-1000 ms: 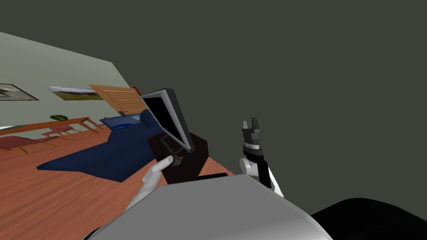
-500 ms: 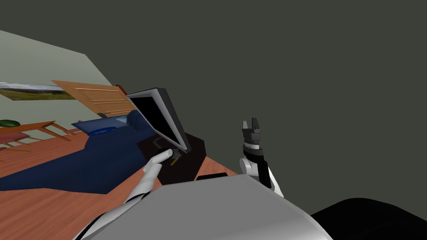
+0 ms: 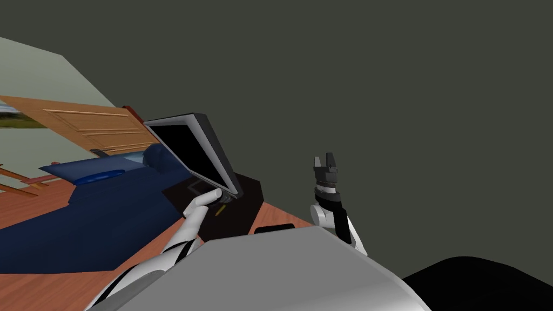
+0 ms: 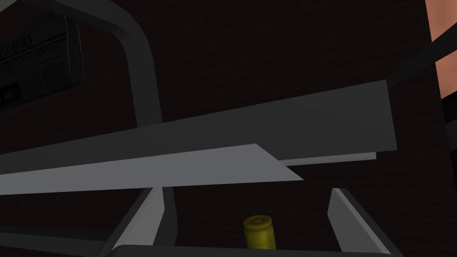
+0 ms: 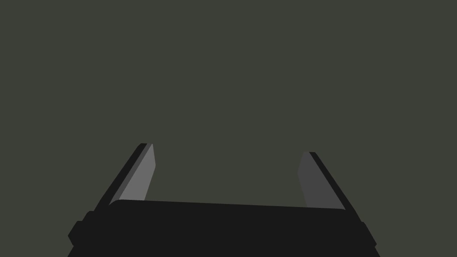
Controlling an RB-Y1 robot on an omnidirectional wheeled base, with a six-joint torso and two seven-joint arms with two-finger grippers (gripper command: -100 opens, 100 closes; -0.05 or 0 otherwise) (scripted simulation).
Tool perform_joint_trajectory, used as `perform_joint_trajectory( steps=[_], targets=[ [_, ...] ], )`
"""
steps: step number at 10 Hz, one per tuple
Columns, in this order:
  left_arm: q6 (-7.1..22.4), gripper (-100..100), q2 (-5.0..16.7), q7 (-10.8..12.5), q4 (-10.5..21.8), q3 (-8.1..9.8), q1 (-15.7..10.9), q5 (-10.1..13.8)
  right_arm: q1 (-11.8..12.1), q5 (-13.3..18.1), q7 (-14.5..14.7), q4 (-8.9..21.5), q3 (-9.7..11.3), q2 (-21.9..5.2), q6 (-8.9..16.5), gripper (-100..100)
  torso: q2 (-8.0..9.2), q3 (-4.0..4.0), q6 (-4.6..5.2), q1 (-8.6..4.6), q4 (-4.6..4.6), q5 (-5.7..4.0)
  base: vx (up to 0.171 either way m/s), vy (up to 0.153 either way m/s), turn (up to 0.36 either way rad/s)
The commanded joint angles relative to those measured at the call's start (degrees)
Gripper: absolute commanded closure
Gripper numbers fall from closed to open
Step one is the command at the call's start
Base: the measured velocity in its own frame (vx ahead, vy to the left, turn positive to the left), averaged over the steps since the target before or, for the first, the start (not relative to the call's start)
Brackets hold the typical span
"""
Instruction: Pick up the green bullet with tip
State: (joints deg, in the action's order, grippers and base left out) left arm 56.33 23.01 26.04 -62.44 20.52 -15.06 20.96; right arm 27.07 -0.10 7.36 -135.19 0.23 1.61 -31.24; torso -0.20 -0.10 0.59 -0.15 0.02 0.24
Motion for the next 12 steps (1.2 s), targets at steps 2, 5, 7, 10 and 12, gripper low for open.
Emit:
perform_joint_trajectory(
  steps=[2, 5, 7, 10, 12],
  targets=[
    [3.6, -100, 1.7, 0.8, -0.1, 0.55, -2.7, -0.7, 0.0, 0.0, 0.0, 0.0, 0.0, 0.0, 0.0, 0, -0.08, 0.04, 0.21, -0.27, 0.16, -0.15, -0.04, -0.028, -0.134],
    [6.8, -100, 3.8, 1.8, 2.6, 1.89, -4.6, -1.5, 0.0, 0.0, 0.0, 0.0, 0.0, 0.0, 0.0, 0, -0.66, 0.05, 1.05, -0.81, 0.75, -0.66, 0.006, -0.015, -0.083],
    [7.0, -100, 4.3, 2.0, 5.3, 2.55, -4.5, -2.0, 0.0, 0.0, 0.0, 0.0, 0.0, 0.0, 0.0, 0, -1.13, -0.17, 1.1, -0.81, 0.74, -0.74, 0.099, 0.007, 0.059],
    [6.9, -100, 4.5, 2.1, 7.6, 3.03, -4.2, -2.5, 0.0, 0.0, 0.0, 0.0, 0.0, 0.0, 0.0, 0, -0.98, -0.1, 1.1, -0.81, 0.76, -0.73, 0.033, 0.002, 0.045],
    [6.8, -100, 4.5, 2.2, 8.8, 3.28, -4.0, -2.7, 0.0, 0.0, 0.0, 0.0, 0.0, 0.0, 0.0, 0, -0.97, -0.09, 1.1, -0.85, 0.76, -0.74, 0.034, -0.007, 0.051]
  ],
)
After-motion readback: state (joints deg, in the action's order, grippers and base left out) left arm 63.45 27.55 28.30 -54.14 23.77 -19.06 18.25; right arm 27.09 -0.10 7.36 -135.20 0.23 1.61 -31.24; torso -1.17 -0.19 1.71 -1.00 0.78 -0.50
